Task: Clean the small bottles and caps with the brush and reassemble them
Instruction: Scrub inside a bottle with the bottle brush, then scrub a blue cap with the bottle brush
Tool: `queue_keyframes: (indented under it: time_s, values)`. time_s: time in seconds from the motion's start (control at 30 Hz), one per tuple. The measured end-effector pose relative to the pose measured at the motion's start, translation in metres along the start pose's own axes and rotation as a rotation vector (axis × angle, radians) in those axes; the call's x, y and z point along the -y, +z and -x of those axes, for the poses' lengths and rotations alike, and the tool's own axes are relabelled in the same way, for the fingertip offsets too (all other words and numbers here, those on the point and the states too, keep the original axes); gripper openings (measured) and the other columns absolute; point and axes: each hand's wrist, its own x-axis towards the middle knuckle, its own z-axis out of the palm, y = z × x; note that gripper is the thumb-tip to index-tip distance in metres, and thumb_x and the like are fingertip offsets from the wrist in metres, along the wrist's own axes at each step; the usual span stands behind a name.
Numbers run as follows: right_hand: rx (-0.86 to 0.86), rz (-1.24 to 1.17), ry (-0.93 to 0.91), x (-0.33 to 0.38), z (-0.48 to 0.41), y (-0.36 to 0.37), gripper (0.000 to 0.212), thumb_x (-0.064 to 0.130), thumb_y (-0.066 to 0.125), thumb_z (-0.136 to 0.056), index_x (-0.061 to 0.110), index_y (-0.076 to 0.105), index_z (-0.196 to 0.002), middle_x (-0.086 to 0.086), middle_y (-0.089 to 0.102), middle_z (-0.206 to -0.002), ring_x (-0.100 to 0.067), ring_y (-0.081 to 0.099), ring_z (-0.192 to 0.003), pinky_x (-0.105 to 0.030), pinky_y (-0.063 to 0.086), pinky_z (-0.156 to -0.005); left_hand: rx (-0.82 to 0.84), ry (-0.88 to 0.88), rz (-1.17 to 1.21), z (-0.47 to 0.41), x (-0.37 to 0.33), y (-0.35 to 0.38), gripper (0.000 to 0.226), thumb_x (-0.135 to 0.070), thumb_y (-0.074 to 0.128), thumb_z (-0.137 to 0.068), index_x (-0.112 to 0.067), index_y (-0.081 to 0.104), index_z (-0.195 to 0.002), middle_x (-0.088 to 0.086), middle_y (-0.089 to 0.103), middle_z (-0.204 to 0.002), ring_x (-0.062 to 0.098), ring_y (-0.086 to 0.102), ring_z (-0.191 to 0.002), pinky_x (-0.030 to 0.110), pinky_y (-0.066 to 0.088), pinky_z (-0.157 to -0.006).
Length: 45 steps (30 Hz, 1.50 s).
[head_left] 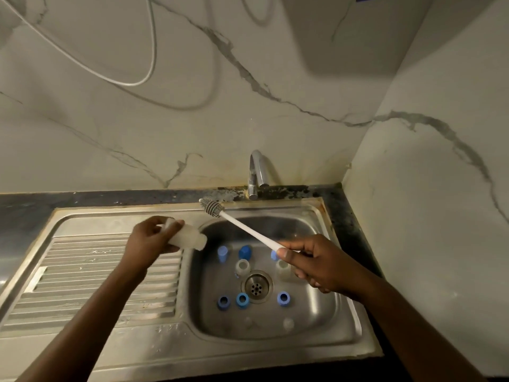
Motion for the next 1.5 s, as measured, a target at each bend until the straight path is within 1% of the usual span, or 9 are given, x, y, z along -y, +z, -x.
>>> queue_keyframes:
  time_s: [0.17,0.33,0.5,0.7,0.8,1.03,1.23,1.37,1.5]
  values:
    - [-0.016,-0.003,0.061,-0.012,-0.002,-0.002,0.026,0.032,0.057,-0.106,0.029,0.072,-0.127,0.002,0.052,-0.059,-0.004,0.041,-0.043,-0.018,0.035,-0.042,0.107,0.047,-0.398,-0.009,0.035,0.043,0.051,-0.04,0.091,-0.08,-0.019,0.068,-0.12,0.001,0.071,-0.109,0.021,0.07,-0.096,0.036,0.06,-0.076]
    - [-0.058,-0.023,0.15,-0.027,-0.006,0.002,0.028,0.035,0.06,-0.104,0.031,0.071,-0.129,0.001,0.056,-0.06,-0.007,0.044,-0.044,-0.02,0.037,-0.043,0.202,0.1,-0.625,-0.024,0.066,0.074,0.065,-0.029,0.094,-0.076,-0.017,0.065,-0.133,0.006,0.069,-0.122,0.02,0.06,-0.103,0.035,0.051,-0.086]
    - [-0.064,-0.034,0.195,-0.038,-0.01,0.006,0.028,0.032,0.06,-0.104,0.028,0.07,-0.13,0.009,0.059,-0.057,0.0,0.049,-0.044,-0.016,0.039,-0.045,0.289,0.113,-0.743,-0.037,0.091,0.102,0.061,-0.022,0.09,-0.079,-0.018,0.063,-0.133,0.006,0.065,-0.127,0.025,0.063,-0.112,0.034,0.049,-0.091]
    - [-0.081,-0.08,0.237,-0.049,-0.013,0.01,0.027,0.034,0.061,-0.103,0.034,0.071,-0.128,-0.003,0.054,-0.063,-0.005,0.043,-0.045,-0.02,0.038,-0.044,0.388,0.094,-0.864,-0.046,0.115,0.126,0.059,-0.017,0.082,-0.084,-0.016,0.061,-0.139,0.01,0.062,-0.13,0.03,0.064,-0.116,0.035,0.051,-0.092]
    - [-0.073,-0.105,0.245,-0.051,-0.014,0.011,0.026,0.034,0.062,-0.103,0.036,0.071,-0.128,-0.005,0.052,-0.063,-0.006,0.041,-0.045,-0.019,0.037,-0.044,0.398,0.102,-0.907,-0.048,0.127,0.131,0.057,-0.018,0.078,-0.087,-0.019,0.059,-0.14,0.009,0.063,-0.128,0.027,0.066,-0.112,0.033,0.051,-0.089]
    - [-0.084,-0.128,0.281,-0.058,-0.017,0.012,0.022,0.038,0.064,-0.101,0.043,0.074,-0.121,-0.005,0.052,-0.064,-0.008,0.041,-0.048,-0.025,0.036,-0.044,0.455,0.097,-0.941,-0.049,0.14,0.139,0.059,-0.017,0.07,-0.096,-0.022,0.046,-0.149,0.01,0.059,-0.135,0.028,0.061,-0.12,0.038,0.05,-0.101]
    - [-0.076,-0.13,0.274,-0.056,-0.019,0.011,0.02,0.037,0.064,-0.101,0.046,0.071,-0.117,-0.004,0.056,-0.065,-0.007,0.045,-0.048,-0.023,0.04,-0.046,0.438,0.081,-0.967,-0.049,0.143,0.14,0.069,-0.022,0.075,-0.091,-0.022,0.042,-0.152,0.009,0.055,-0.141,0.027,0.057,-0.124,0.038,0.05,-0.103]
    - [-0.079,-0.128,0.267,-0.058,-0.02,0.011,0.02,0.036,0.064,-0.101,0.049,0.068,-0.115,-0.003,0.057,-0.065,-0.004,0.047,-0.048,-0.022,0.041,-0.047,0.419,0.326,-1.165,-0.039,0.138,0.137,0.09,-0.027,0.083,-0.083,-0.022,0.036,-0.159,0.008,0.033,-0.163,0.03,0.031,-0.151,0.042,0.039,-0.12]
    - [-0.079,-0.152,0.281,-0.061,-0.02,0.013,0.019,0.037,0.064,-0.1,0.048,0.071,-0.115,-0.006,0.055,-0.065,-0.008,0.044,-0.048,-0.024,0.039,-0.045,0.529,0.566,-1.245,-0.023,0.142,0.129,0.062,-0.029,0.083,-0.081,-0.024,0.059,-0.138,0.003,0.05,-0.137,0.024,0.052,-0.119,0.033,0.048,-0.09]
